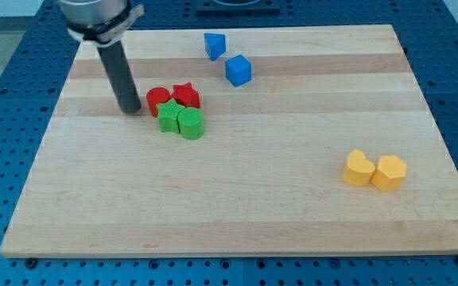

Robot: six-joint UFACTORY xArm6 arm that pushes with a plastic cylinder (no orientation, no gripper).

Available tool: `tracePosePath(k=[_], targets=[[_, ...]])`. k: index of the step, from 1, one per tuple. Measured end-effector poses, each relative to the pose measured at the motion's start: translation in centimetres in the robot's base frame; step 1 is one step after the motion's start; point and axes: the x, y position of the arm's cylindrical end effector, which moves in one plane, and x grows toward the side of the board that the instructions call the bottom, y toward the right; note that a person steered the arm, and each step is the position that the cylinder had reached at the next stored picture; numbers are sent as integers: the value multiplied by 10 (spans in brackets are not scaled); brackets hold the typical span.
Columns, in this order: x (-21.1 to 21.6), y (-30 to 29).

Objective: Slightly push the green circle into the red star

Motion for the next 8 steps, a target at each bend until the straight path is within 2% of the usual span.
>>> tracePosePath(k=[1, 2, 4, 8], targets=[[48, 4], [65, 38], [66, 109], [37, 119]])
